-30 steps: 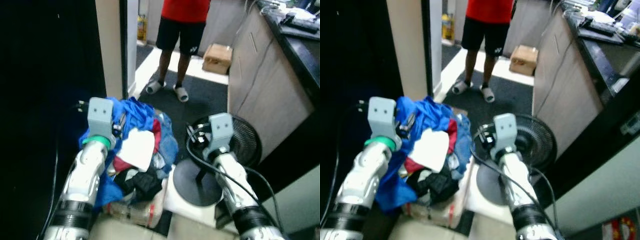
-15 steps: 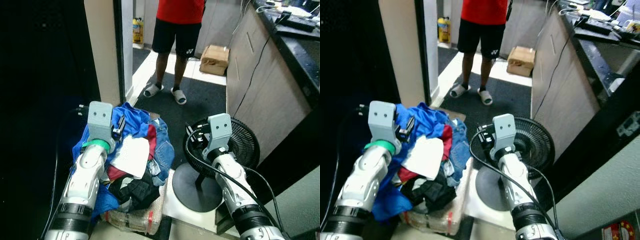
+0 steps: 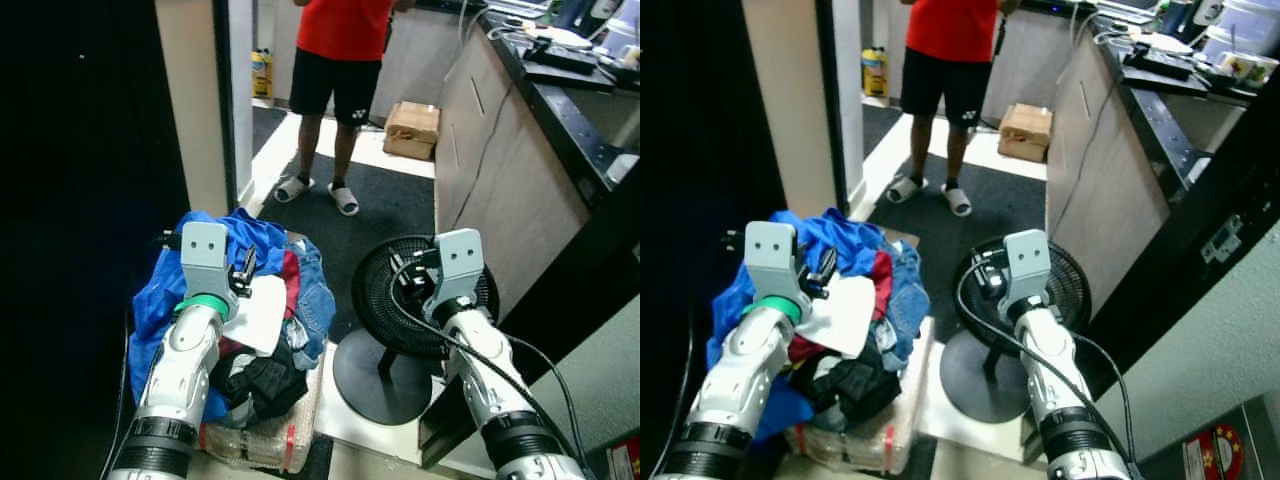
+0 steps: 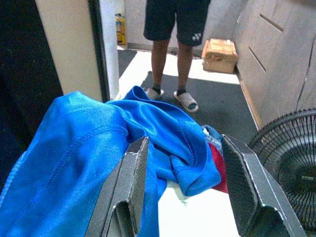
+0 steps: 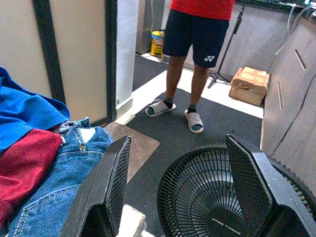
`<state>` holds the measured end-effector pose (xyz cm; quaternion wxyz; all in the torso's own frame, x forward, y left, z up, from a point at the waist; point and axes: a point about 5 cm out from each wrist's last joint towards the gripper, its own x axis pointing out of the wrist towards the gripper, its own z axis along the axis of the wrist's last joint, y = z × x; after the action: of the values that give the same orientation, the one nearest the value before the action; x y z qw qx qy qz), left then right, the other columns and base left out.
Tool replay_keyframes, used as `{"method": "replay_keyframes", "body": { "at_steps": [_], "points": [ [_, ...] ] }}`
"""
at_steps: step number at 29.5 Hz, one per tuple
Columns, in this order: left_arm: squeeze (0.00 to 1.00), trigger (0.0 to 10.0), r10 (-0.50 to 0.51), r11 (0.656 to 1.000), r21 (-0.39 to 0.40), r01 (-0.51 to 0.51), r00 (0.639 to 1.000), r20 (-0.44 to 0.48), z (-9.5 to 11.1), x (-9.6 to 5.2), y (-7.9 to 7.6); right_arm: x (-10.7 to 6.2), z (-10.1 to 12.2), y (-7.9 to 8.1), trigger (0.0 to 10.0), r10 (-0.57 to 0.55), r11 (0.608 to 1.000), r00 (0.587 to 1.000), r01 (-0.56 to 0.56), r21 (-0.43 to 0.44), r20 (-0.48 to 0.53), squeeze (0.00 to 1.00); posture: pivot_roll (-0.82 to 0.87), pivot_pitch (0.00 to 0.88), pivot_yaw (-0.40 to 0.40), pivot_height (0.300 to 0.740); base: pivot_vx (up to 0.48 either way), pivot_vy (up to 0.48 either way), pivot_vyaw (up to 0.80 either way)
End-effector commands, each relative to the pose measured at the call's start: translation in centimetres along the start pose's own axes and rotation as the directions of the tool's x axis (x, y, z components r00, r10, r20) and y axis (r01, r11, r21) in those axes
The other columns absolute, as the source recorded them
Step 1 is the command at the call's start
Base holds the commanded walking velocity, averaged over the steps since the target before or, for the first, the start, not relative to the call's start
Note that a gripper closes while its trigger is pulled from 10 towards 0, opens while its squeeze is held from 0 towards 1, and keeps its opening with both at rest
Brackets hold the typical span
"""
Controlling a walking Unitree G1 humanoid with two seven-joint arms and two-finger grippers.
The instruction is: Clothes washing
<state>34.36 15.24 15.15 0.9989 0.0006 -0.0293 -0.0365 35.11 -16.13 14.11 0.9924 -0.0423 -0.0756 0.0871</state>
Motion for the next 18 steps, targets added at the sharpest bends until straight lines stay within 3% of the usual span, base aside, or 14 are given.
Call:
{"method": "replay_keyframes", "body": {
  "at_steps": [1,3,8,10,18],
  "points": [
    [0.0,10.0,-0.013,1.0,-0.001,0.013,1.0,-0.003,-0.1,0.1,-0.3,-0.2,-0.5,-0.1,10.0,-0.015,1.0,1.0,0.015,0.014,-0.016,0.0,-0.04,0.009,-0.035,0.74,0.0,0.0,0.0],
    [0.0,10.0,-0.032,0.999,0.031,0.033,0.999,-0.009,0.0,0.3,0.0,-0.4,-0.9,0.3,10.0,-0.031,0.999,0.999,0.032,0.036,-0.02,0.0,-0.02,0.006,0.024,0.74,0.0,0.0,0.0],
    [0.0,10.0,-0.051,0.996,0.073,0.052,0.998,-0.025,0.0,0.5,0.7,-0.7,-1.9,0.9,10.0,-0.061,0.996,0.997,0.063,0.065,-0.037,0.0,0.0,0.001,0.069,0.74,0.0,0.0,0.0],
    [0.0,10.0,-0.056,0.992,0.112,0.063,0.996,-0.063,-1.0,0.3,1.4,-1.3,-2.9,1.1,10.0,-0.091,0.992,0.994,0.096,0.085,-0.065,0.0,0.01,0.0,0.122,0.74,0.0,0.0,0.0],
    [0.0,10.0,-0.06,0.985,0.155,0.078,0.991,-0.118,-2.3,-0.4,2.4,-2.8,-5.1,1.6,10.0,-0.111,0.988,0.985,0.124,0.094,-0.131,0.0,0.01,0.0,0.143,0.74,0.0,0.0,0.0]
  ]
}}
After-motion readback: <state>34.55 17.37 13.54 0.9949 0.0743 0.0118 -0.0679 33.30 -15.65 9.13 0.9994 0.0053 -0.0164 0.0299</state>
